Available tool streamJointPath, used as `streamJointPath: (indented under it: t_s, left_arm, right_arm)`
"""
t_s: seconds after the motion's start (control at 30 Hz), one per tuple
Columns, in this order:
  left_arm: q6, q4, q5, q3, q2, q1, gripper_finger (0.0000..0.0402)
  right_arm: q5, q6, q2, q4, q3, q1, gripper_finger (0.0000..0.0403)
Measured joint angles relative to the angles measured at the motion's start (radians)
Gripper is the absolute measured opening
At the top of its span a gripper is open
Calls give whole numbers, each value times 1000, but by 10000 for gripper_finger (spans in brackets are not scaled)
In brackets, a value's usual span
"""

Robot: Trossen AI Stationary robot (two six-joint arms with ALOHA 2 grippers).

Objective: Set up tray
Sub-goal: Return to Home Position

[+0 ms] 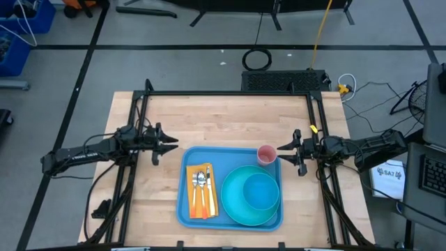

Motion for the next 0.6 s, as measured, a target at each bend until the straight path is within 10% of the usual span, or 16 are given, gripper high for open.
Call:
streamJointPath:
  t_s: [0.6]
  left_arm:
    - [7, 0, -23, 0, -1, -4, 129]
  right_arm:
    - [2, 44, 0, 0, 0, 0, 130]
